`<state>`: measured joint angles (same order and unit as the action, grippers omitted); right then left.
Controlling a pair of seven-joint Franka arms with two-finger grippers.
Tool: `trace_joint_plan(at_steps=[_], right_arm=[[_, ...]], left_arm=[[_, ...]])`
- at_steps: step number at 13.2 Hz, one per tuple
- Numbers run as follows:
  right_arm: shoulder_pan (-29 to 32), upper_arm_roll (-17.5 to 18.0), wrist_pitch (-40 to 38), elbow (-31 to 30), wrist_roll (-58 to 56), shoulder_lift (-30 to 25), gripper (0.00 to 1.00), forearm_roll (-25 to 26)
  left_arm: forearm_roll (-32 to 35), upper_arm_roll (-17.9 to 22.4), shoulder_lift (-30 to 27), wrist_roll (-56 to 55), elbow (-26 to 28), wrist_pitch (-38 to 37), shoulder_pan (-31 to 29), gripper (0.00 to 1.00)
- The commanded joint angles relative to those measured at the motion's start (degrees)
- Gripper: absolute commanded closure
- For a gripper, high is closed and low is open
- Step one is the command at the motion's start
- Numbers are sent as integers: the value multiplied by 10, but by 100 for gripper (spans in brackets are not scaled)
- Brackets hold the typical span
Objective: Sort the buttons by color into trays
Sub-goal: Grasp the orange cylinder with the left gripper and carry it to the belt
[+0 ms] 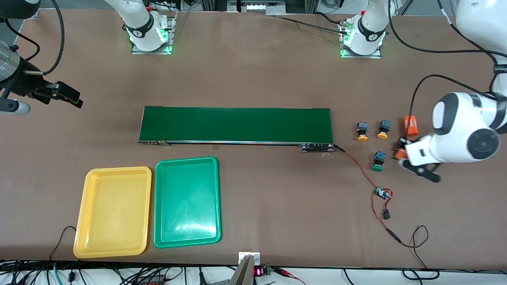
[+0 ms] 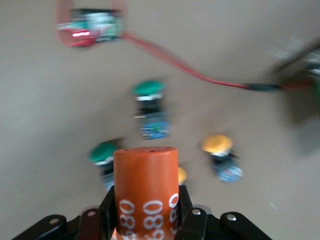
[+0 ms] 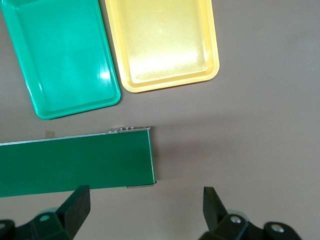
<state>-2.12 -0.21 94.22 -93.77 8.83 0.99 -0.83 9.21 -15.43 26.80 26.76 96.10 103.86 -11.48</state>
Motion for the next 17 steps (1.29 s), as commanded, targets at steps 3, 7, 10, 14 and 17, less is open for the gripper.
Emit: trace_joint_plan(at_steps=[3, 7, 10, 14, 17], right_arm=[[3, -1, 3, -8, -1, -5, 0, -7], [4, -1, 3, -8, 1, -5, 0, -8], [6, -6, 3, -8, -3, -5, 0, -8], [7, -6, 8, -7, -4, 1, 0, -8], [7, -6, 5, 10, -6, 9, 0, -8]], left_arm=[[4, -126, 45, 175, -7, -5, -3, 91], [3, -204, 53, 295, 14, 31, -4, 92], [5, -237, 49, 299, 49, 65, -6, 92], [16, -241, 44, 293, 109, 128, 9, 90], [28, -242, 43, 302, 118, 143, 8, 36]])
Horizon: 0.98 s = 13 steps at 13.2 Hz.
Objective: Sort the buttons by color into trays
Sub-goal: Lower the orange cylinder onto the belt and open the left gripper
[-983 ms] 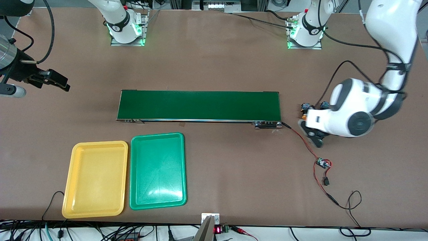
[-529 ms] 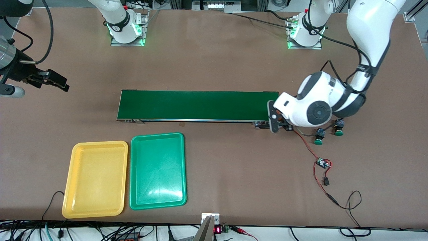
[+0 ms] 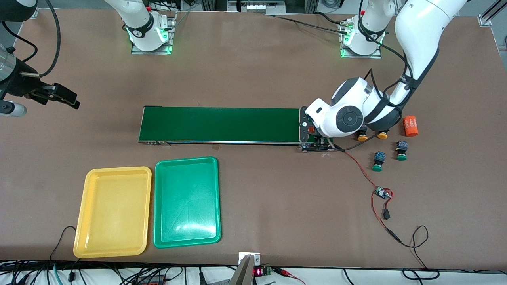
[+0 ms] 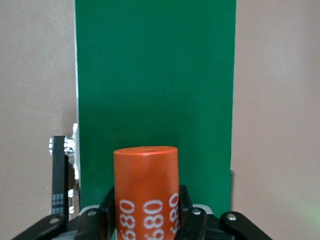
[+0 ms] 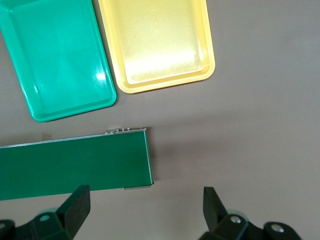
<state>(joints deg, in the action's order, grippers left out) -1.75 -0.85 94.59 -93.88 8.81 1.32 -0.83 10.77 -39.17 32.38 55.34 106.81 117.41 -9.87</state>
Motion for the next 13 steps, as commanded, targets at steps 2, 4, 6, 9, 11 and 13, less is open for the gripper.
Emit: trace_joint_plan(at_steps=[2, 4, 6, 9, 11, 13], right_arm=[[4, 0, 0, 12, -6, 6, 0, -8], [8, 0, -1, 12, -6, 6, 0, -8], [8, 0, -1, 12, -6, 6, 0, -8], [8, 0, -1, 12, -6, 6, 0, -8], [8, 0, -1, 12, -6, 6, 0, -8], [8, 0, -1, 12, -6, 6, 0, -8]], left_arm=[[13, -6, -14, 31, 9, 5, -9, 0], [13, -6, -14, 31, 9, 5, -9, 0], [13, -6, -38, 25, 6, -7, -10, 0], [12, 2, -64, -1, -44, -98, -23, 0], [13, 1, -64, -75, -70, -112, -62, 0], [21, 4, -63, -151, -103, -114, -68, 0]])
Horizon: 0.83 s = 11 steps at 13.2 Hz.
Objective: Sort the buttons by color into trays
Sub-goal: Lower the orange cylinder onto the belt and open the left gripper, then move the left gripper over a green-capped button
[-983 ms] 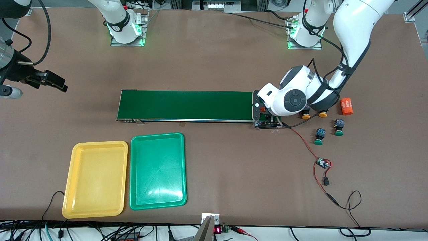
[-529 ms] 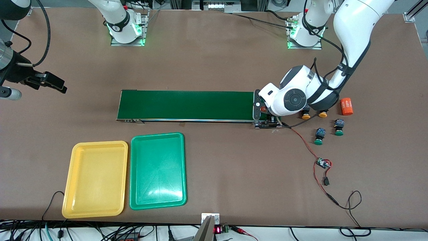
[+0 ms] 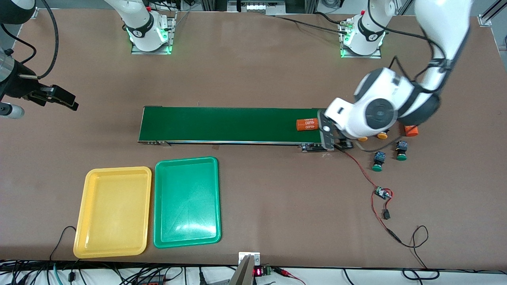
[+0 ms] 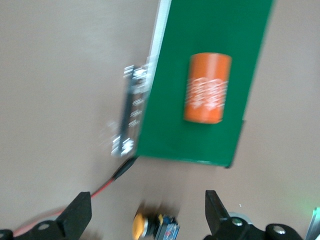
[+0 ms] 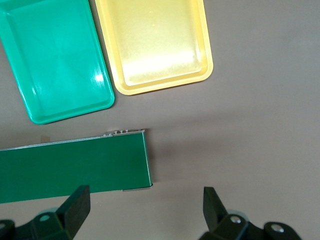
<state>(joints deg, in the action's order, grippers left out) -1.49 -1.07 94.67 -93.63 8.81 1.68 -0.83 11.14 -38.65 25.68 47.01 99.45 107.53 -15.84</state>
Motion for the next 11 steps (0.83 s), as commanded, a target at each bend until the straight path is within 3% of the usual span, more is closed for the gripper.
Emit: trace_joint_plan(at_steps=[1, 5, 8, 11], right_arm=[[5, 2, -3, 9, -5, 3, 0, -8], [5, 2, -2, 9, -5, 3, 0, -8], [5, 2, -2, 9, -5, 3, 0, -8], [5, 2, -3, 9, -5, 3, 0, -8]], left_arm=[[47, 5, 4, -123, -36, -14, -11, 0], [92, -1, 7, -442, -85, -45, -6, 0], [83, 12, 59, -477, -195, -80, -15, 0], [86, 17, 73, -482, -196, -111, -34, 0]])
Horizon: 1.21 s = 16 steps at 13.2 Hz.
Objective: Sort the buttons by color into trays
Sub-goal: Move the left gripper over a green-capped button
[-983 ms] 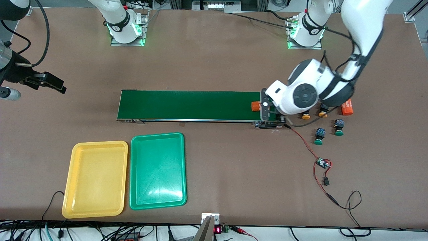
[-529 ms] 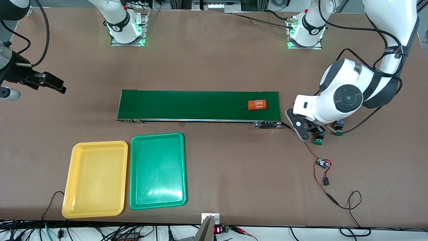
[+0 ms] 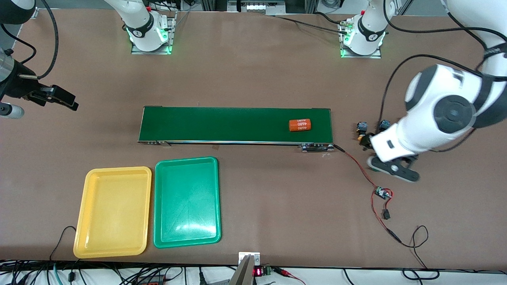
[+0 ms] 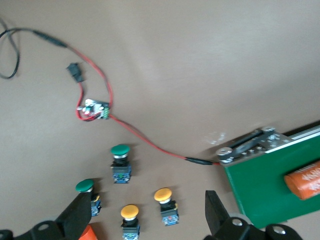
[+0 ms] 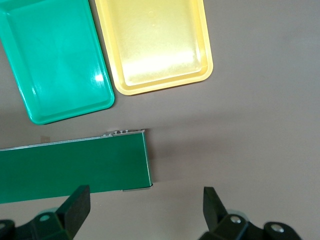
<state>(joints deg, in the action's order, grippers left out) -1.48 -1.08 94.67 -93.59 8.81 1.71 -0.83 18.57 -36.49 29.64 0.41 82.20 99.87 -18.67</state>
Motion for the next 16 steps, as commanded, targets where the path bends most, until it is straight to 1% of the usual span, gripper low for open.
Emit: trace_joint_plan(at_steps=[1, 3, 4, 6, 7, 8, 10, 11, 13, 14, 15, 16], right_arm=[[5, 2, -3, 9, -5, 2, 0, -8], [5, 2, -2, 9, -5, 2, 0, -8], [5, 2, -2, 9, -5, 2, 0, -8], [5, 2, -2, 9, -5, 2, 0, -8], [5, 2, -2, 9, -5, 2, 0, -8], [5, 2, -2, 9, -5, 2, 0, -8], [5, 2, -2, 9, -5, 2, 0, -8], [5, 2, -2, 9, -5, 2, 0, -8], [5, 2, -2, 9, -5, 2, 0, -8], [5, 2, -2, 9, -5, 2, 0, -8], [5, 2, -2, 9, -5, 2, 0, -8], [5, 2, -2, 9, -5, 2, 0, -8]], left_arm=[[16, -2, 42, -29, -11, -60, -8, 0], [18, 5, 62, -63, 23, -56, -18, 0], [18, 9, 62, -64, 52, -34, -25, 0], [19, 9, 62, -63, 127, 64, -59, 0], [20, 12, 61, -62, 159, 114, -65, 0], [40, 16, 60, -61, 184, 161, -68, 0], [127, 19, 61, -64, 219, 230, -86, 0], [132, 19, 62, -65, 235, 254, -100, 0], [132, 19, 64, -66, 283, 324, -120, 0], [132, 20, 67, -71, 299, 351, -128, 0], [133, 20, 70, -72, 306, 362, -133, 1], [138, 20, 75, -71, 306, 364, -134, 8]])
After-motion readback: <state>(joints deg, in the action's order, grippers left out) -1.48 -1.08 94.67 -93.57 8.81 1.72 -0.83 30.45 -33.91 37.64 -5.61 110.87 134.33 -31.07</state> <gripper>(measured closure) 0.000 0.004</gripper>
